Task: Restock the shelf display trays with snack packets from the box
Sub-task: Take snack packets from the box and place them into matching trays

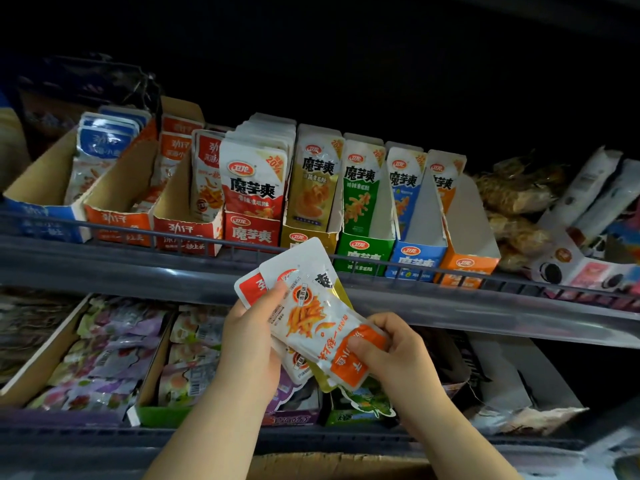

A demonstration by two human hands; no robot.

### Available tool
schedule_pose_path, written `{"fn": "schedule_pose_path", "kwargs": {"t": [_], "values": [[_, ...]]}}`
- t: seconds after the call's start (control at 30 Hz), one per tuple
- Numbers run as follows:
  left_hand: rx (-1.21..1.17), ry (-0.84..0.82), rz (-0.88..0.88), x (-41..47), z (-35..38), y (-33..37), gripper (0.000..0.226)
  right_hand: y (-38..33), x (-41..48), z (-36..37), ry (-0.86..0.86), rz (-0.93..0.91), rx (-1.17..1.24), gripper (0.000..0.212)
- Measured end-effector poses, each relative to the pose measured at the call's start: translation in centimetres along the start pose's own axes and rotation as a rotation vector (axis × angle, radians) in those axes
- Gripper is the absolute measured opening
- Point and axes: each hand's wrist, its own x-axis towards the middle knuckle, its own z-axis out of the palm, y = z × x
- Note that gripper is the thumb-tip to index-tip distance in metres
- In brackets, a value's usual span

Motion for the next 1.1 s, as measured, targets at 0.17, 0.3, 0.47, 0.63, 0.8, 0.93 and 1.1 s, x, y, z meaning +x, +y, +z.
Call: {"fn": "schedule_pose_path", "kwargs": {"t": [0.17, 0.3, 0.47, 0.63, 0.8, 0.93, 1.1], "values": [[-0.051, 0.021, 0.046, 0.2, -0.4, 1.0, 0.006, -0.3, 0.5, -0.4, 0.012, 0.076, 0.157, 0.007], [-0.022, 0.027, 0.146, 0.1, -1.1, 1.9, 0.007, -1.8, 0.7, -1.1, 0.032, 0.023, 0.204, 0.004], [0.002, 0.077, 0.241, 0.0, -2.5, 3.8, 0.008, -5.8, 1.9, -0.6, 0.022, -0.152, 0.132, 0.011], [-0.045, 0.144, 0.293, -0.1, -4.5, 6.2, 0.008, -10.9, 2.9, 1.8, -0.033, -0.341, -0.069, 0.017], [0.048, 0.247, 0.298, 0.2, -7.9, 7.4, 0.009, -15.2, 4.2, 5.5, -0.097, -0.427, -0.179, 0.021], [0.072, 0.319, 0.266, 0.7, -10.8, 8.3, 0.006, -18.7, 5.4, 8.8, -0.124, -0.534, -0.390, 0.022], [0.047, 0.313, 0.275, 1.2, -12.6, 10.2, 0.004, -21.9, 7.7, 12.6, -0.124, -0.634, -0.553, 0.019]]}}
